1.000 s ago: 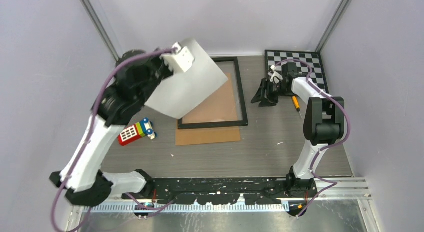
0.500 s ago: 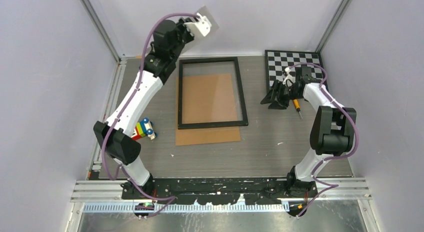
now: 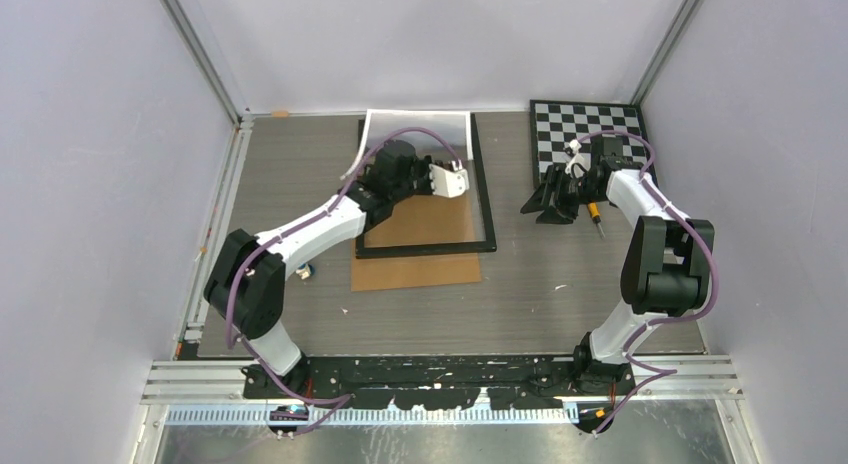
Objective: Take the photo out of the frame
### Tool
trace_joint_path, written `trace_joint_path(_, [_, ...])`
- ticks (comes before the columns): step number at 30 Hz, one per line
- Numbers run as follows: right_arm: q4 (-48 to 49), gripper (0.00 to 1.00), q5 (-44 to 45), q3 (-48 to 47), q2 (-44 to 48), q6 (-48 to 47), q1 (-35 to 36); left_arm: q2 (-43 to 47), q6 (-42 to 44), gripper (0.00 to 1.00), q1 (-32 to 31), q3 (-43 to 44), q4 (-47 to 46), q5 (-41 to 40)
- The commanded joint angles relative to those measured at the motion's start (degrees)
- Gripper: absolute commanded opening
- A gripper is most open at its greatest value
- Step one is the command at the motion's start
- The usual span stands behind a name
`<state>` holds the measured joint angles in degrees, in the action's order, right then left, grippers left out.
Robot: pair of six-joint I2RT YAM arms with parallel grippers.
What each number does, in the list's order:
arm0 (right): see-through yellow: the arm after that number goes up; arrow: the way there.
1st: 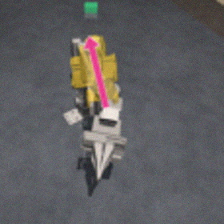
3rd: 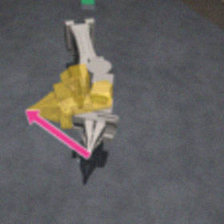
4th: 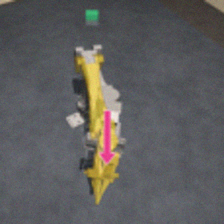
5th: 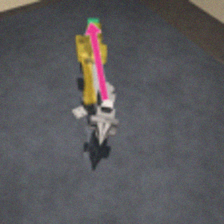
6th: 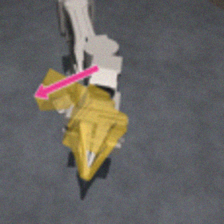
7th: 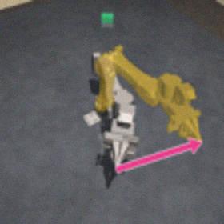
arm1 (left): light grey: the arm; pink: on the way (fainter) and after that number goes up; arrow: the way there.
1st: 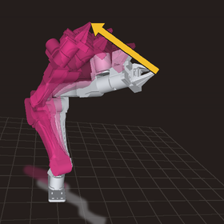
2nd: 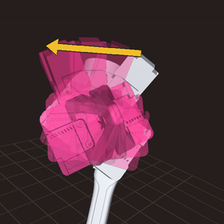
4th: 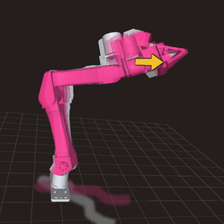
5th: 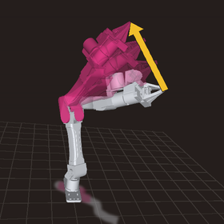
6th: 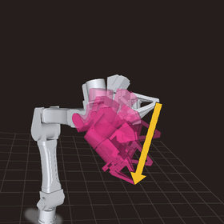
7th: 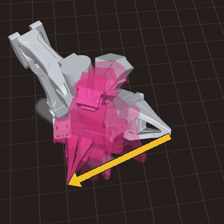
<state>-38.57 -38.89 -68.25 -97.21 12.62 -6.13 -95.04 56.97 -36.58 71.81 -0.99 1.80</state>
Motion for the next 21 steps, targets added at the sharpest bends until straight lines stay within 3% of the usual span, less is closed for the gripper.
trace_joint_path(1, [-0.4,0.57,-1.2,-2.3,1.1,0.5,-0.3,2.5,-4.5,0.00,-1.7,-2.3,0.2,2.6])
trace_joint_path(8, [-0.3,0.57,-1.1,-2.0,0.6,0.4,-0.3,1.2,-14.7,0.00,-2.1,-0.9,9.0,1.8])
trace_joint_path(21, [-0.3,0.58,-1.4,-2.6,-0.5,0.5,-0.3,-2.0,-19.0,0.00,-6.7,2.3,14.3,1.2])
